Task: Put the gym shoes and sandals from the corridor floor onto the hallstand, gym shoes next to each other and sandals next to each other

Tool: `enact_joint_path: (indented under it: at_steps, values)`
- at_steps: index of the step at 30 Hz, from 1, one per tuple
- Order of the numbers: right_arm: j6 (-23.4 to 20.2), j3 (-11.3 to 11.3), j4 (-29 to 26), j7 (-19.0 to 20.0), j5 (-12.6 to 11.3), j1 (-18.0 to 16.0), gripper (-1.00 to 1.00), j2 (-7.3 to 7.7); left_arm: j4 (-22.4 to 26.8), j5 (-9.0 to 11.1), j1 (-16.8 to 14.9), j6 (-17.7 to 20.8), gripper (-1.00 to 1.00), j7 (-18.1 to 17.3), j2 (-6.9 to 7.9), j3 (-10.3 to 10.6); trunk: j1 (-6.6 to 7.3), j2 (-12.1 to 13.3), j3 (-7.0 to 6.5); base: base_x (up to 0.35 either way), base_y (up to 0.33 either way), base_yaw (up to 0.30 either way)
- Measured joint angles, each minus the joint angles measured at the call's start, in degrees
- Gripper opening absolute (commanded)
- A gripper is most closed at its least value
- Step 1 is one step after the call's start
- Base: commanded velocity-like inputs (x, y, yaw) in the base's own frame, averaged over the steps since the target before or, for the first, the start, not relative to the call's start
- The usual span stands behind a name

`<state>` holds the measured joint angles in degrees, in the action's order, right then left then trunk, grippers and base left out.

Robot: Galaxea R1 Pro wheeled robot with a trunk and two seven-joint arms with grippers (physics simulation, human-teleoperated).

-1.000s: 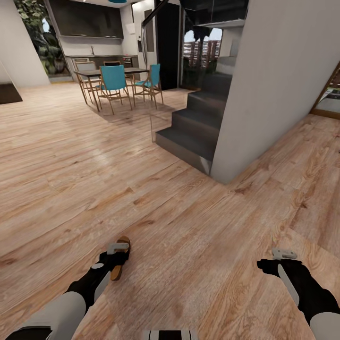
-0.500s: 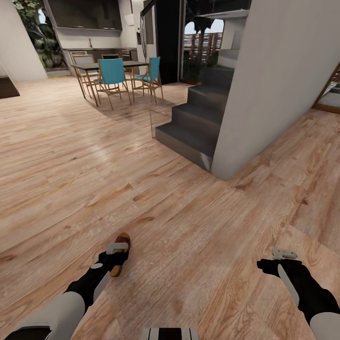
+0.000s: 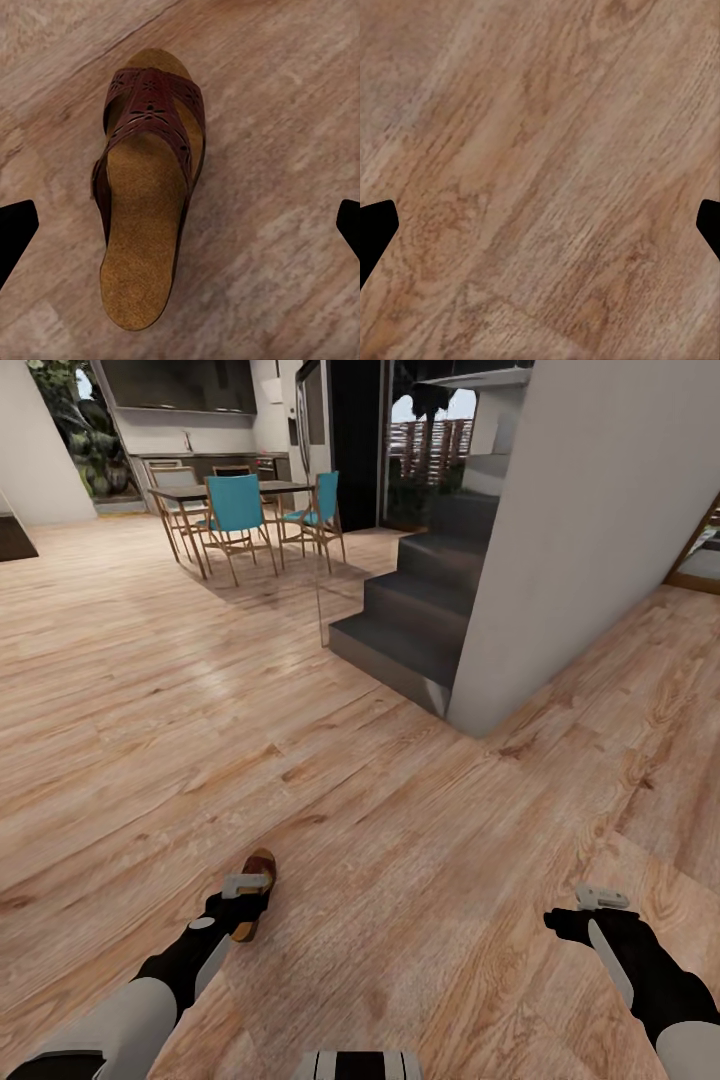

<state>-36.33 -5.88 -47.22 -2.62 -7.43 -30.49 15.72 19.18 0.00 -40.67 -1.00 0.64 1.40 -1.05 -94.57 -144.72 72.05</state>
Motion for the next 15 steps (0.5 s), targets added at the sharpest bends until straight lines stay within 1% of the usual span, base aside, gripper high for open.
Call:
enact_joint_path:
  at_steps: [4,6,8,11,15]
  values:
    - [0.0,0.0,0.0,0.0,0.0,0.0,1.00,0.00,0.0,0.0,0.0,0.0,1.00,0.0,0.01,0.0,-0.11,0.0,0.88,0.000,0.000,0.000]
    - [0.0,0.0,0.0,0.0,0.0,0.0,1.00,0.00,0.0,0.0,0.0,0.0,1.00,0.0,0.01,0.0,-0.10,-0.1,0.89,0.000,0.000,0.000]
    - [0.0,0.0,0.0,0.0,0.0,0.0,1.00,0.00,0.0,0.0,0.0,0.0,1.00,0.0,0.01,0.0,-0.16,-0.1,1.32,0.000,0.000,0.000]
    - [0.0,0.0,0.0,0.0,0.0,0.0,1.00,0.00,0.0,0.0,0.0,0.0,1.00,0.0,0.01,0.0,-0.15,-0.1,1.33,0.000,0.000,0.000]
    - [0.0,0.0,0.0,0.0,0.0,0.0,1.00,0.00,0.0,0.0,0.0,0.0,1.00,0.0,0.02,0.0,-0.26,-0.1,2.21,0.000,0.000,0.000]
